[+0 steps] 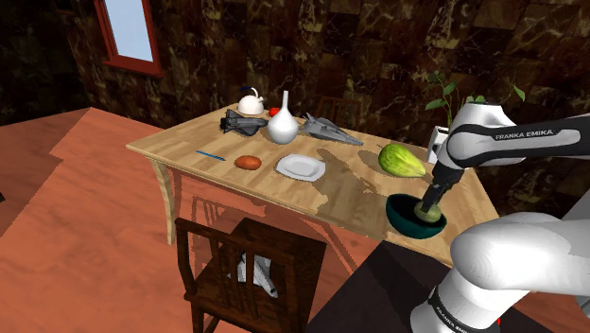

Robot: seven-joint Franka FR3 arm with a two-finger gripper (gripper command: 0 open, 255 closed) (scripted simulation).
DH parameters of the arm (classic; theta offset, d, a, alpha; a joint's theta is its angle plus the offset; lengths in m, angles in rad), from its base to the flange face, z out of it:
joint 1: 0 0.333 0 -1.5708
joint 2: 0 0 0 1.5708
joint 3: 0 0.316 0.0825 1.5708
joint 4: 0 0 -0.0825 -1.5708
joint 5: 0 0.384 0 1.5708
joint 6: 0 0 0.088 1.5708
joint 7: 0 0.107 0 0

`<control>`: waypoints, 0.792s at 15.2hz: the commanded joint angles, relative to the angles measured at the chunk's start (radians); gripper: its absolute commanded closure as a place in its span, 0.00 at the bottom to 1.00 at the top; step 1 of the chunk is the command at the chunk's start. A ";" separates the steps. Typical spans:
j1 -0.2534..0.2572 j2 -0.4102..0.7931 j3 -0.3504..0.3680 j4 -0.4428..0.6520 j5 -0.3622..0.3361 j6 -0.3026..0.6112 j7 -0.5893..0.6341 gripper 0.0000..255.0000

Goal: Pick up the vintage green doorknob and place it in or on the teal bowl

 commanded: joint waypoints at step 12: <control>0.013 -0.079 0.063 0.082 0.060 -0.159 -0.009 0.00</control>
